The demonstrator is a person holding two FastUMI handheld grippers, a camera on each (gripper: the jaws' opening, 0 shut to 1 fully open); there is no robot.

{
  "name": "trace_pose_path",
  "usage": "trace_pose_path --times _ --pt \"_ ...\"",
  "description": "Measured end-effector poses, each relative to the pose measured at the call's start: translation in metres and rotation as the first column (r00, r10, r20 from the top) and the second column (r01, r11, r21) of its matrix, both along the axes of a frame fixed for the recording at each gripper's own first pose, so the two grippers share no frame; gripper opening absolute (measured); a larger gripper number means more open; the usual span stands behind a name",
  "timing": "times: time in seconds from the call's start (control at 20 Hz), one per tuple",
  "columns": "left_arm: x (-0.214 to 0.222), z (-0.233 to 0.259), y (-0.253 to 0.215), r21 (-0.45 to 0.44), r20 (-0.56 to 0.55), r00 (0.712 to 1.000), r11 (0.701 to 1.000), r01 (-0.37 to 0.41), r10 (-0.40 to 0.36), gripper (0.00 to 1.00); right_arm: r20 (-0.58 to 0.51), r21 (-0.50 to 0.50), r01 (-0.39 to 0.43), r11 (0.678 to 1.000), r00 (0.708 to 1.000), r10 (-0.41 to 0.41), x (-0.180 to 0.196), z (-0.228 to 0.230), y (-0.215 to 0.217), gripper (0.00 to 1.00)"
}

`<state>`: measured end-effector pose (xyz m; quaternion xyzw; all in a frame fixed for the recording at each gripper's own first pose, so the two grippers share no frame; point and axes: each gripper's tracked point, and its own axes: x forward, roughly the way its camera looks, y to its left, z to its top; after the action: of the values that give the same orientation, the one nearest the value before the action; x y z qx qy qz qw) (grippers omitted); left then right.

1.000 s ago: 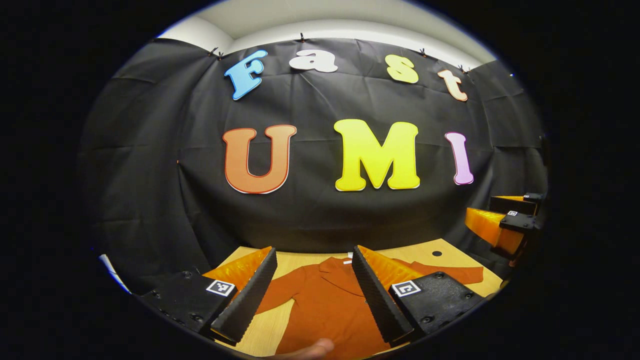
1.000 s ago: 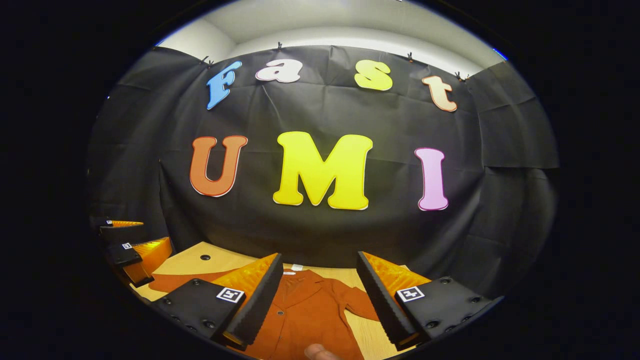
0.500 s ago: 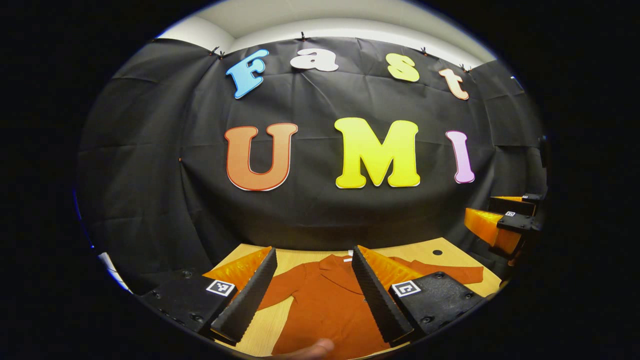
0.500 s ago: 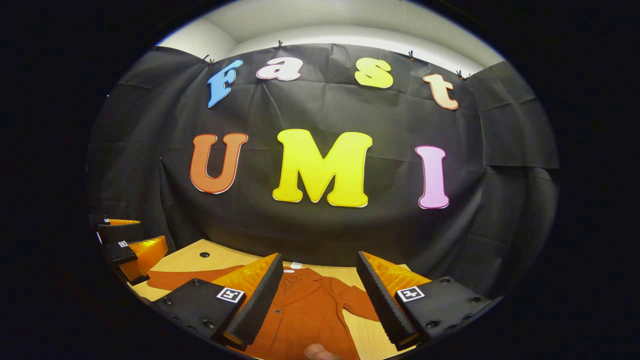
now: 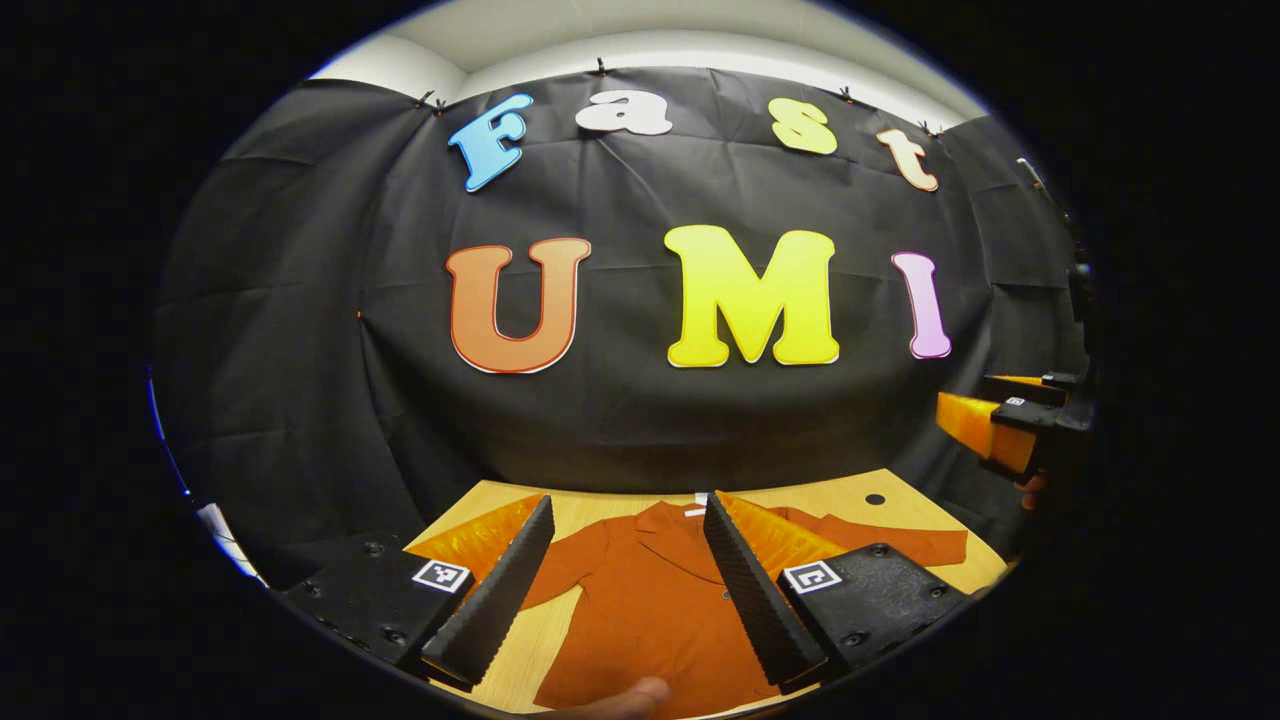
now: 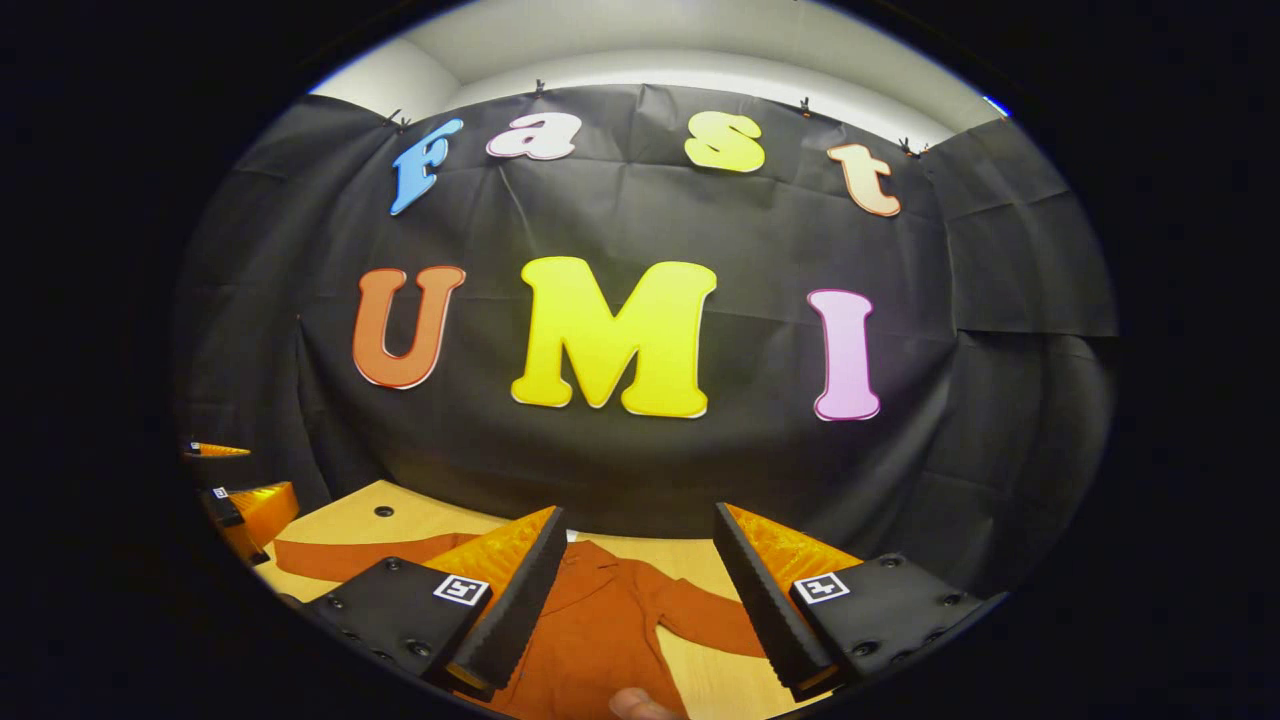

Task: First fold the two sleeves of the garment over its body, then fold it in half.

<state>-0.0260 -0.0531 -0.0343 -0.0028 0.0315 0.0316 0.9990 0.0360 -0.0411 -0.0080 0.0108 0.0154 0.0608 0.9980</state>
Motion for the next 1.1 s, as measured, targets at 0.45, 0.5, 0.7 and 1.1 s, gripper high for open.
trace_pose_path --times 0.45,0.5,0.7,1.1 --pt "0.003 -0.016 -0.009 0.009 -0.063 0.997 0.999 -0.040 0.040 0.98 -0.130 -0.022 0.214 0.977 0.968 -0.215 0.081 -0.062 -0.113 0.94" --pt "0.003 -0.019 -0.009 0.009 -0.071 0.996 0.999 -0.044 0.045 0.98 -0.144 -0.034 0.241 0.970 0.959 -0.244 0.087 -0.071 -0.128 0.95" --pt "0.000 -0.034 -0.020 -0.006 -0.120 0.992 0.999 -0.050 0.049 0.98 -0.210 -0.108 0.336 0.936 0.912 -0.352 0.100 -0.115 -0.184 0.95" --pt "-0.007 -0.078 -0.041 0.012 -0.263 0.961 0.997 -0.082 0.083 0.98 -0.432 -0.243 0.397 0.885 0.773 -0.465 0.102 -0.234 -0.281 0.95"
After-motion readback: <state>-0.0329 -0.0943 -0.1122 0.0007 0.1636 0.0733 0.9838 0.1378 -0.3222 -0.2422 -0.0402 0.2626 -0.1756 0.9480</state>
